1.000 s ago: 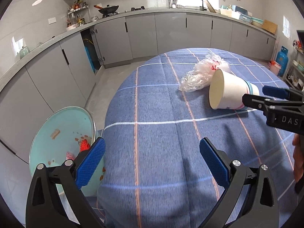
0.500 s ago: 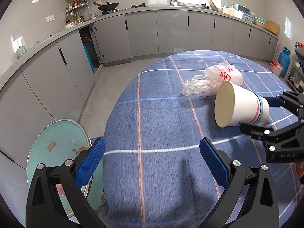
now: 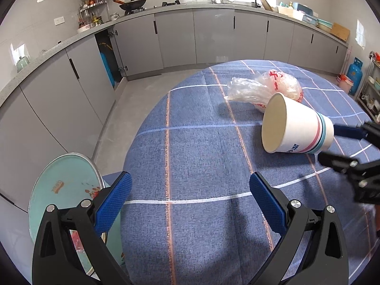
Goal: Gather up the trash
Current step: 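Grasp the white striped paper cup with the right tool, then grasp the clear plastic wrap with the left tool while the right tool lifts the cup, then carry the wrap over the teal bucket with the left tool while the right tool carries the cup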
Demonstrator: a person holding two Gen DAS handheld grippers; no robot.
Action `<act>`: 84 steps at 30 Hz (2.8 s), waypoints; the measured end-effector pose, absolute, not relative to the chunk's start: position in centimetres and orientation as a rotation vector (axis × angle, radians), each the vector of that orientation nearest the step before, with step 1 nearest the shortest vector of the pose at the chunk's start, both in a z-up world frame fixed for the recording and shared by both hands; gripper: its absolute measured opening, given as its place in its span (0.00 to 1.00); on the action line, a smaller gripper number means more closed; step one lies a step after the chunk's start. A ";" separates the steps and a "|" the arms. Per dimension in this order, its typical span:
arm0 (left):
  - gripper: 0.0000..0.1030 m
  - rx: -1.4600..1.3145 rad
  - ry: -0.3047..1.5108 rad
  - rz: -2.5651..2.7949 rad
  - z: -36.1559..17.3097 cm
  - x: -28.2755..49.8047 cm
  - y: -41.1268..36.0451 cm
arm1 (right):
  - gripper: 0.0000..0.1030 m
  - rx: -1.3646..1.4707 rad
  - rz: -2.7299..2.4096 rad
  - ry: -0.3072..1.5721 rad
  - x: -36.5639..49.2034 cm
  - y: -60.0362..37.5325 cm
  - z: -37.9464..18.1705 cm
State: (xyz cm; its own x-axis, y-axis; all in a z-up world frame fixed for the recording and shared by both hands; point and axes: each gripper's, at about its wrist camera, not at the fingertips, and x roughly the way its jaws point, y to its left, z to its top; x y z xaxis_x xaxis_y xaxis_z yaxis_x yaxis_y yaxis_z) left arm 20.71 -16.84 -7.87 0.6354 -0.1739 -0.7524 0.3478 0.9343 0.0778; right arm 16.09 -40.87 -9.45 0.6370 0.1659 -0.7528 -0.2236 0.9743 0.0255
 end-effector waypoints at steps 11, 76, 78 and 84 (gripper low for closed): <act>0.94 0.254 0.816 -0.270 -7.3 22.8 -16.0 | 0.74 -0.218 0.416 0.880 20.4 -39.6 -8.2; 0.39 0.171 0.783 -0.340 -5.3 24.2 -24.8 | 0.61 0.422 -0.194 0.650 13.3 -46.9 -6.5; 0.39 0.174 0.770 -0.319 -5.0 23.2 -23.4 | 0.61 0.412 -0.172 0.647 12.8 -45.3 -6.3; 0.39 0.165 0.736 -0.267 -4.3 20.1 -18.8 | 0.61 0.396 -0.122 0.639 12.1 -40.5 -5.7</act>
